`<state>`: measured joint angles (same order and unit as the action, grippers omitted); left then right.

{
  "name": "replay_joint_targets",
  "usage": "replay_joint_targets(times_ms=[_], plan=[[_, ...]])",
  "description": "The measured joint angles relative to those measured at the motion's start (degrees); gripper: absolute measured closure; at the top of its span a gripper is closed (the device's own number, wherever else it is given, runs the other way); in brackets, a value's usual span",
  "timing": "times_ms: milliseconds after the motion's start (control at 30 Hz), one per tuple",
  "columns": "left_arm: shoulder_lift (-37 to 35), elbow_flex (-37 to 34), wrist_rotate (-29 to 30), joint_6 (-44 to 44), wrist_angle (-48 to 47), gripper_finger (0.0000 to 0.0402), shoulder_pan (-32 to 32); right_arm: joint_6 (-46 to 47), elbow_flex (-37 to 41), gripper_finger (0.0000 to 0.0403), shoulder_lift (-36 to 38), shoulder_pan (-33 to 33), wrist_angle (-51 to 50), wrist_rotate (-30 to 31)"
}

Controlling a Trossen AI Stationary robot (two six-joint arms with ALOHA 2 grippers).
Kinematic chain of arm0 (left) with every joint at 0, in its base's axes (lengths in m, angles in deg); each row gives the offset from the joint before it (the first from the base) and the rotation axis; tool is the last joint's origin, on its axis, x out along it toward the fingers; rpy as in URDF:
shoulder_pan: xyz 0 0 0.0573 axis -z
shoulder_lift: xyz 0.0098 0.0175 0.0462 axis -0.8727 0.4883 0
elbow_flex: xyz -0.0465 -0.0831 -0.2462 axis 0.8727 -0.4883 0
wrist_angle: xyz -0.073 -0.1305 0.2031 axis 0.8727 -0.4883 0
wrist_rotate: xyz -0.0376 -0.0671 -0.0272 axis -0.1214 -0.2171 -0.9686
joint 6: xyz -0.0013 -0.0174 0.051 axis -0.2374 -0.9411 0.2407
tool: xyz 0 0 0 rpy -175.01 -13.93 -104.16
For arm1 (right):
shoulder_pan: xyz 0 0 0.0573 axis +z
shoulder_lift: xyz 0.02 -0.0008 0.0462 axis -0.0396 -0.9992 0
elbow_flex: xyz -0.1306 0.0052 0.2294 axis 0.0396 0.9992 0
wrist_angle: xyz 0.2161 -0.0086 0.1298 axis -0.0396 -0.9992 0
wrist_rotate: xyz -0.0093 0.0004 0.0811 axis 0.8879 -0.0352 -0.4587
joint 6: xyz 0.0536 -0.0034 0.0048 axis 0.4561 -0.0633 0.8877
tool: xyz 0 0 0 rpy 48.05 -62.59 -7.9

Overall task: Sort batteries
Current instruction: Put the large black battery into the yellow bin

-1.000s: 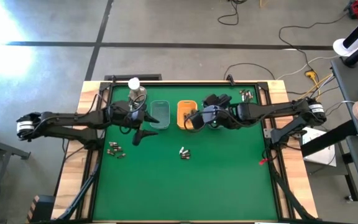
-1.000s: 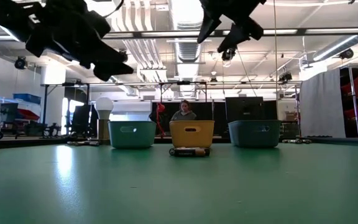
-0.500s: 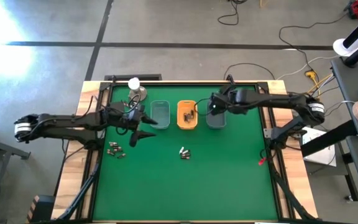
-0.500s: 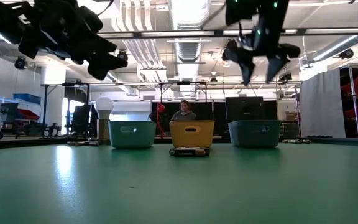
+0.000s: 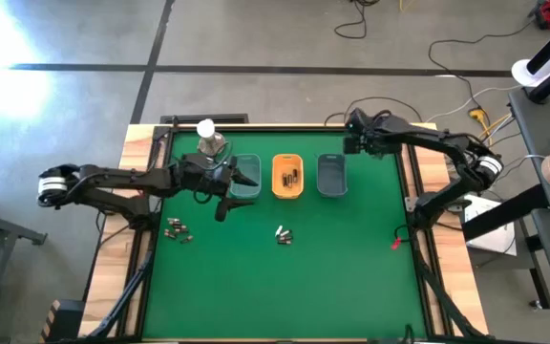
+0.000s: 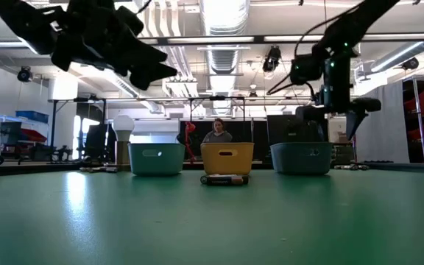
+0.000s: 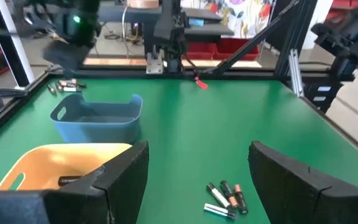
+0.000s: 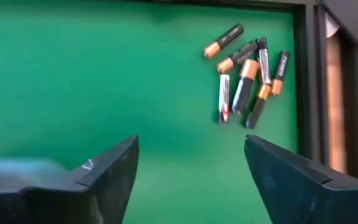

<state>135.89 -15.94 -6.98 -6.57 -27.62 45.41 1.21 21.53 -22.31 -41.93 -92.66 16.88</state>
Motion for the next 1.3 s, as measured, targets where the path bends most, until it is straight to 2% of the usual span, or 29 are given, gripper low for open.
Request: replay_joint_targets(times_ms=[67, 267, 433, 567, 767, 933, 1300], plan=[[2.50, 1.26, -1.14, -0.58, 0.01, 0.0149, 0.01, 2.58, 1.12, 0.0146, 0.00, -2.43, 2.88, 0.02], [8.27, 4.13, -14.56, -4.59, 2.74, 0.0149, 0.07, 11.00, 4.80, 0.0216, 0.00, -7.06, 9.89, 0.05], [9.42, 3.30, -15.92, -7.35, 4.79, 0.0149, 0.05, 15.67, 7.76, 0.0276, 0.00, -8.84, 13.46, 1.57], [7.76, 2.30, -16.01, -7.38, 4.78, 0.0149, 0.05, 16.31, 8.25, 0.0306, 0.00, -9.14, 15.15, 3.37], [3.80, 1.05, -15.70, -7.36, 4.80, 0.0149, 0.05, 18.23, 8.27, 0.0321, -0.46, -9.10, 16.44, 6.06], [0.83, 0.18, -14.93, -7.19, 4.56, 0.0149, 0.05, 18.66, 7.17, 0.0319, -3.80, -8.97, 15.49, 7.92], [-2.60, -0.85, -14.92, -7.15, 2.79, 0.0149, 0.05, 23.37, 0.44, 0.0326, -14.77, -8.99, 5.23, 11.67]])
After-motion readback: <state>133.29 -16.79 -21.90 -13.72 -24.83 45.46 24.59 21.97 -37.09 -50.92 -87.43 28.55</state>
